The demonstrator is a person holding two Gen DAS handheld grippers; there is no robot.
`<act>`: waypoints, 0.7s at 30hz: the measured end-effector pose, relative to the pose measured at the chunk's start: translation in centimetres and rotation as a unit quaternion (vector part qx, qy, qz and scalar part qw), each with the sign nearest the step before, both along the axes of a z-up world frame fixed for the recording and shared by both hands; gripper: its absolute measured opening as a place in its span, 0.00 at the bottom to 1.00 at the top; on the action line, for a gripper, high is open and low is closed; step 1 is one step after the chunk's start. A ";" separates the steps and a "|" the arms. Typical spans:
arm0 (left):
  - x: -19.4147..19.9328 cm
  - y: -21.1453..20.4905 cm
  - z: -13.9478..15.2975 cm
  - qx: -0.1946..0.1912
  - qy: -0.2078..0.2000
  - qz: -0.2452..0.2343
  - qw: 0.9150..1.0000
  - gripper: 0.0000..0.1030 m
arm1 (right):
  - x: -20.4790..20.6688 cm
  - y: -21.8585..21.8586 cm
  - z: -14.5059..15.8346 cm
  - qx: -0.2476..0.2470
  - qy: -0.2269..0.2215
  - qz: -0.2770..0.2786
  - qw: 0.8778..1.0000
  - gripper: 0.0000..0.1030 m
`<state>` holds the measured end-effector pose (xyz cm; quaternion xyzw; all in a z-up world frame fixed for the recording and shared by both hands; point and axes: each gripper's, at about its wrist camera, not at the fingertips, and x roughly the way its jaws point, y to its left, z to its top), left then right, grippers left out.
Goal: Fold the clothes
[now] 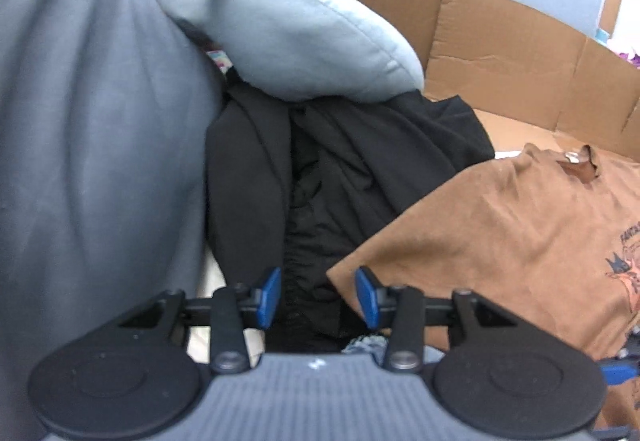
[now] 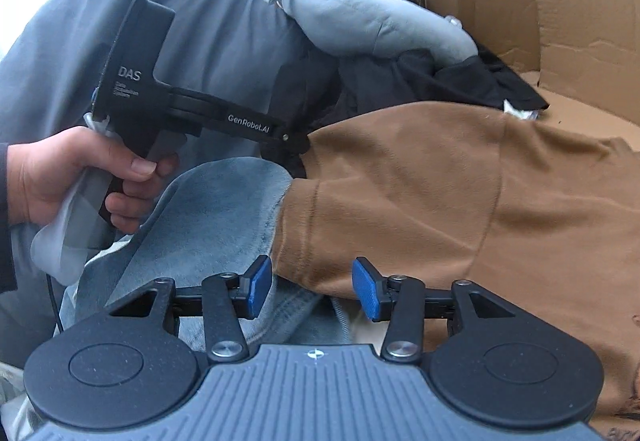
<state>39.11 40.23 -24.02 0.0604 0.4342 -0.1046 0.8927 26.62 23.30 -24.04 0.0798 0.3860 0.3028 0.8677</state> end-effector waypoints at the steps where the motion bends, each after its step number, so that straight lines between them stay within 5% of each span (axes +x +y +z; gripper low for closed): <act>1: 0.1 0.1 -0.1 -0.002 0.001 0.001 1.000 0.43 | 0.0 0.1 -0.1 0.001 0.002 0.001 1.000 0.50; 8: 1.1 0.3 -1.2 -0.004 0.009 -0.003 1.000 0.43 | 0.4 0.9 -0.7 0.005 0.013 0.007 1.000 0.49; 10: 1.4 0.2 -1.4 -0.010 0.012 -0.005 1.000 0.43 | 0.5 1.1 -0.9 0.007 0.017 0.008 1.000 0.37; 17: 1.9 -1.3 -2.3 -0.005 0.023 -0.029 0.999 0.39 | 0.8 1.8 -1.5 0.012 0.028 0.014 0.999 0.21; 21: 2.1 -1.1 -2.3 -0.002 0.020 -0.018 1.000 0.09 | 0.7 1.8 -1.4 0.017 0.027 0.018 0.999 0.13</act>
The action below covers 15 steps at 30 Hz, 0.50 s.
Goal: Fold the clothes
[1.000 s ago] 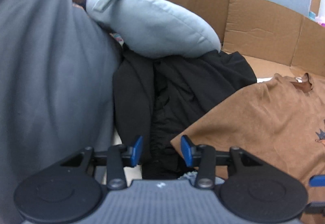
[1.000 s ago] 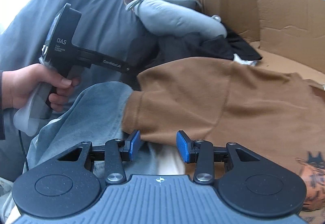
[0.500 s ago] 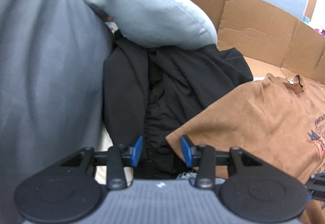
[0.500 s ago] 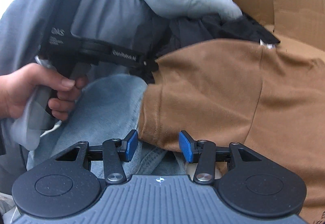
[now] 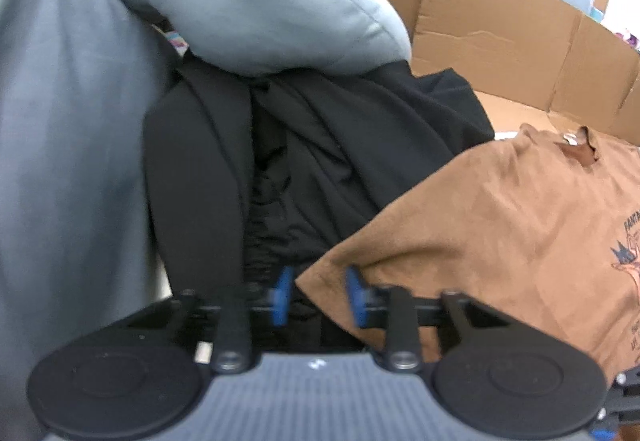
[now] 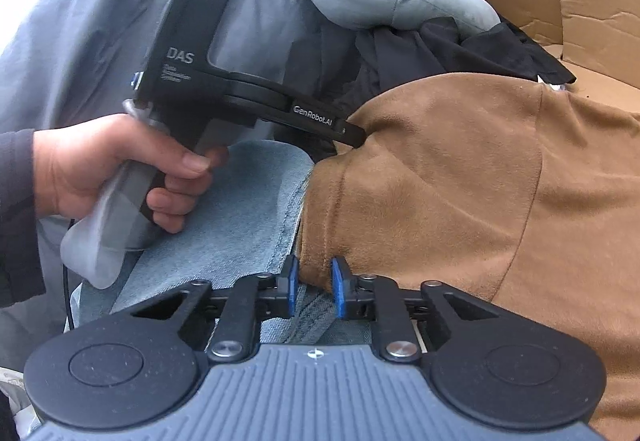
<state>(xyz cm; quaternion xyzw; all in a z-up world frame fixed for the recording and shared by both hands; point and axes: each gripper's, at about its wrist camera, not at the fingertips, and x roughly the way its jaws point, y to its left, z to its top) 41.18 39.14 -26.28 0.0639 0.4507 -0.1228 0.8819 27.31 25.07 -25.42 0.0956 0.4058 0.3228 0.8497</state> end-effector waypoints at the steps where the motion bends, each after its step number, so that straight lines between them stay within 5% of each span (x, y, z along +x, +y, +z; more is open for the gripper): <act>1: 0.0 0.2 0.2 -0.004 -0.001 0.004 1.000 0.06 | 0.0 -0.1 0.1 0.002 0.000 0.001 1.000 0.12; 15: -0.9 0.1 6.0 0.007 -0.026 0.020 0.999 0.04 | -0.9 -2.9 2.9 0.050 -0.002 0.005 0.999 0.07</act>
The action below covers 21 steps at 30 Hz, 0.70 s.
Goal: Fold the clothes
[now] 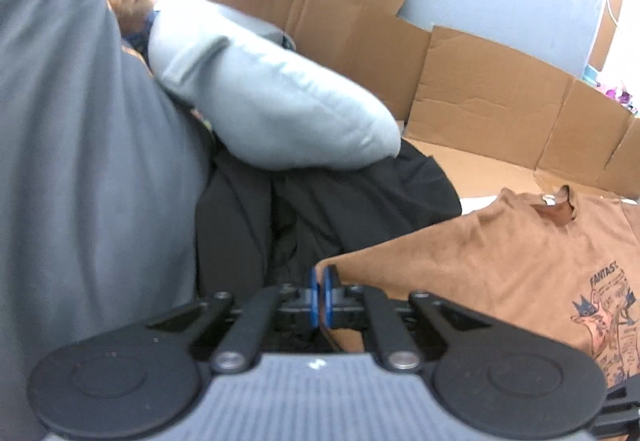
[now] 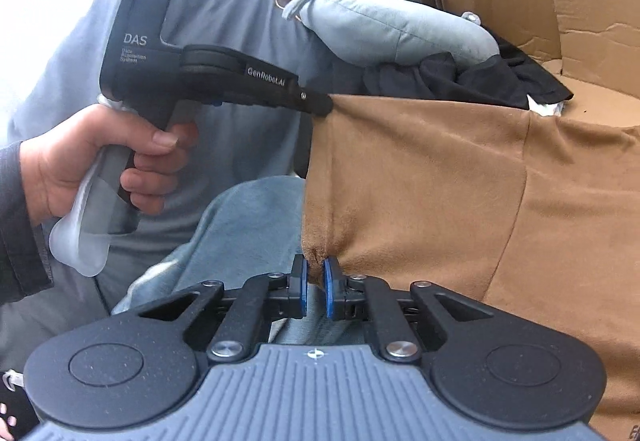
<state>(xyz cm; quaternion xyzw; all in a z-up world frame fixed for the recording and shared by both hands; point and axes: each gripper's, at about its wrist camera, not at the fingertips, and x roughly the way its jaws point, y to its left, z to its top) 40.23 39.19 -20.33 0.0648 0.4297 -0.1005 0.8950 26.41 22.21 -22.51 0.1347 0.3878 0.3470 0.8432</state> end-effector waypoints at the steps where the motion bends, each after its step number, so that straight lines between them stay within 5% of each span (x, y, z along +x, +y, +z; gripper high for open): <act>1: 0.0 -0.1 0.4 0.002 -0.001 0.001 1.000 0.04 | 0.0 0.1 -0.1 0.003 0.002 0.002 1.000 0.07; 4: 0.0 -0.2 1.5 0.007 -0.005 0.003 1.000 0.04 | 0.1 0.7 -0.5 0.007 0.007 0.005 1.000 0.07; 9: 1.4 -0.5 -1.6 0.028 0.016 0.020 0.999 0.05 | 0.9 1.9 -2.5 0.001 0.033 -0.003 0.999 0.10; 11: 1.8 -0.4 -2.9 0.029 0.025 0.029 0.999 0.07 | 0.9 2.0 -2.6 0.005 0.039 -0.001 0.999 0.16; 13: 2.1 -0.5 -3.6 0.035 0.031 0.041 0.998 0.11 | 0.8 1.9 -2.5 0.015 0.044 0.002 0.999 0.36; 15: 2.0 -0.6 -3.5 0.037 0.028 0.043 0.998 0.12 | 0.5 1.3 -2.1 0.030 0.046 0.006 0.998 0.46; 18: 1.6 -0.6 -2.3 0.039 0.014 0.048 0.998 0.31 | -0.3 -0.2 -1.6 0.030 0.042 0.000 0.999 0.46; 21: 0.8 -0.6 -0.7 0.032 -0.006 0.060 0.998 0.34 | -0.7 -2.2 -1.6 0.030 0.052 -0.021 0.998 0.46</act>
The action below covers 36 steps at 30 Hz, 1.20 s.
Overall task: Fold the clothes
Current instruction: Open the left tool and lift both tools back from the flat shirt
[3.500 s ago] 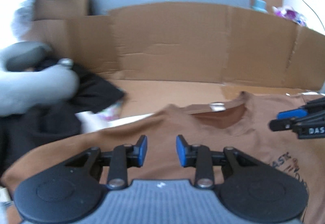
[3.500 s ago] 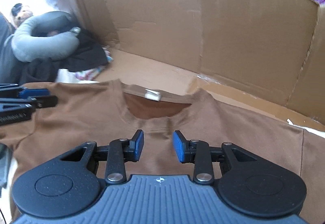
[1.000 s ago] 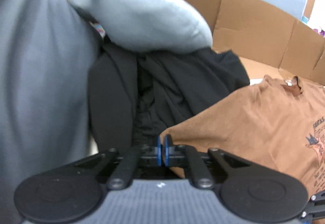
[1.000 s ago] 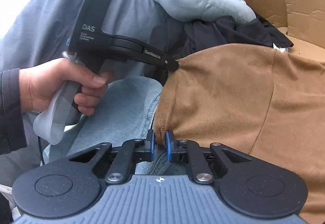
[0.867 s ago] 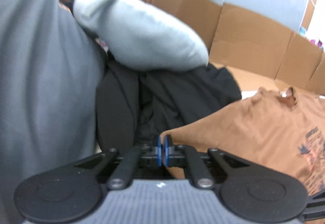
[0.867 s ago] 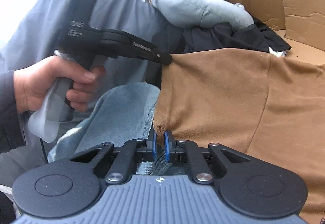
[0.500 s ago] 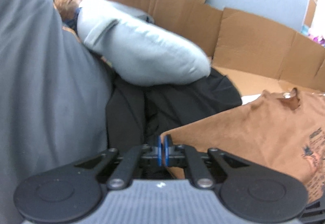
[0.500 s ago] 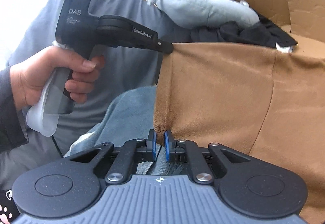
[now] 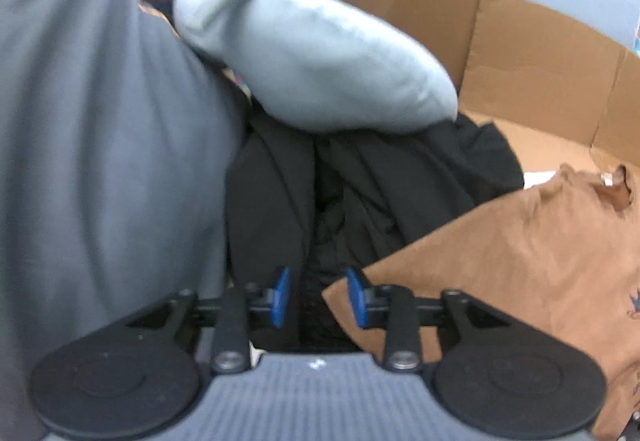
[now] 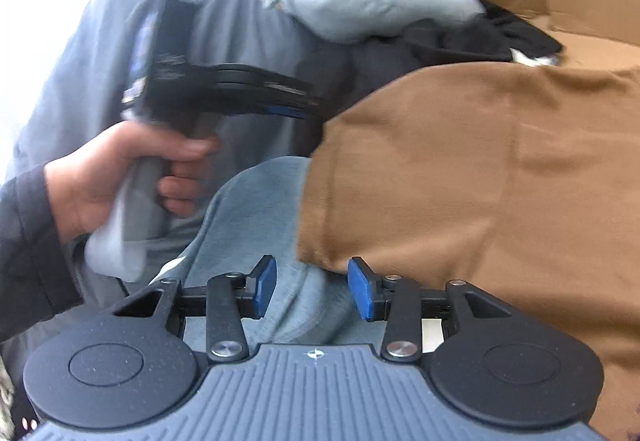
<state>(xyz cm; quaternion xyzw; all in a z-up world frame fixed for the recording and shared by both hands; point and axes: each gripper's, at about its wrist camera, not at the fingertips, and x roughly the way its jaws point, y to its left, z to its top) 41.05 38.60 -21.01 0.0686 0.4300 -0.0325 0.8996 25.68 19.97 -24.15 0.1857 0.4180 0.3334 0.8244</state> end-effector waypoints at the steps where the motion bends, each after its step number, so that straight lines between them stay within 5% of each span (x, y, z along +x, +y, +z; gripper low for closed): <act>1: -0.3 0.0 0.6 -0.006 -0.007 0.004 1.000 0.34 | -0.1 -0.7 0.0 -0.002 0.002 -0.006 1.000 0.46; 14: -8.2 -3.2 6.6 -0.027 -0.012 0.040 0.999 0.37 | -3.6 -11.3 4.8 -0.081 -0.027 -0.038 0.996 0.46; 24: -15.0 -6.6 15.0 -0.022 -0.035 0.024 0.999 0.49 | -7.4 -21.7 12.5 -0.138 -0.055 -0.090 0.985 0.48; 31: -20.6 -8.8 21.6 -0.012 -0.060 0.031 0.998 0.67 | -11.3 -26.9 18.7 -0.163 -0.075 -0.120 0.976 0.63; 36: -24.9 -10.6 24.6 0.004 -0.058 0.030 0.998 0.68 | -13.7 -30.2 23.0 -0.171 -0.087 -0.131 0.973 0.64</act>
